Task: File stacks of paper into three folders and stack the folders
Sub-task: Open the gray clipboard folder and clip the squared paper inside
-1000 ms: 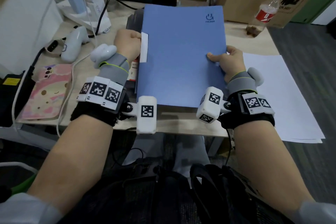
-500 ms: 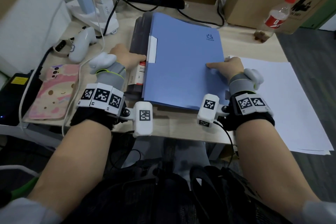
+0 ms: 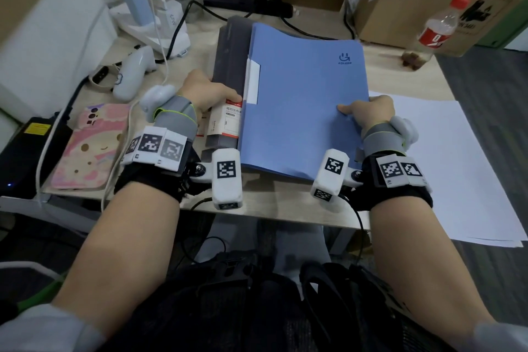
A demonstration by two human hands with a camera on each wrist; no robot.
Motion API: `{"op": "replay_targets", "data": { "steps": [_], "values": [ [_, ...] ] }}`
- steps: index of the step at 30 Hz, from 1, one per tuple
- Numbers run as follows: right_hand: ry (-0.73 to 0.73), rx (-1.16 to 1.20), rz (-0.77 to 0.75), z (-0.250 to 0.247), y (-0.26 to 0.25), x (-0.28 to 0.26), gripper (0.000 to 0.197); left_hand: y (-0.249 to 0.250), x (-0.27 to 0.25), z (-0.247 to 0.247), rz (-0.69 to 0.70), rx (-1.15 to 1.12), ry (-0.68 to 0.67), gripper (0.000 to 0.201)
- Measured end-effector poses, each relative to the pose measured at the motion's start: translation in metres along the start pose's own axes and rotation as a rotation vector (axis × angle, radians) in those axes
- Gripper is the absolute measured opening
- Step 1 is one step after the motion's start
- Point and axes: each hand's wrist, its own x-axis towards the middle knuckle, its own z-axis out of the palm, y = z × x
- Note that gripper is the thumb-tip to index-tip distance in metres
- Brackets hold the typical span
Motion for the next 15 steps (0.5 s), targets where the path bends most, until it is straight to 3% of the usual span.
{"op": "replay_targets", "data": {
  "steps": [2,6,9,12,15],
  "values": [
    [0.006,0.032,0.021,-0.002,0.003,-0.001,0.025,0.007,-0.013,0.004,0.012,-0.081,-0.065,0.039],
    [0.026,0.084,0.052,-0.007,0.008,-0.001,0.018,0.01,-0.02,0.009,0.038,-0.196,-0.132,0.042],
    [0.015,0.158,0.052,-0.013,0.007,-0.006,0.016,0.014,-0.024,0.009,0.094,-0.256,-0.09,0.039],
    [-0.026,0.312,0.042,-0.017,0.002,-0.009,0.018,0.022,-0.029,0.004,0.224,-0.291,-0.038,0.023],
    [-0.031,0.425,-0.005,-0.018,-0.008,-0.011,0.027,0.037,-0.037,-0.006,0.408,-0.324,0.022,0.028]
  ]
}}
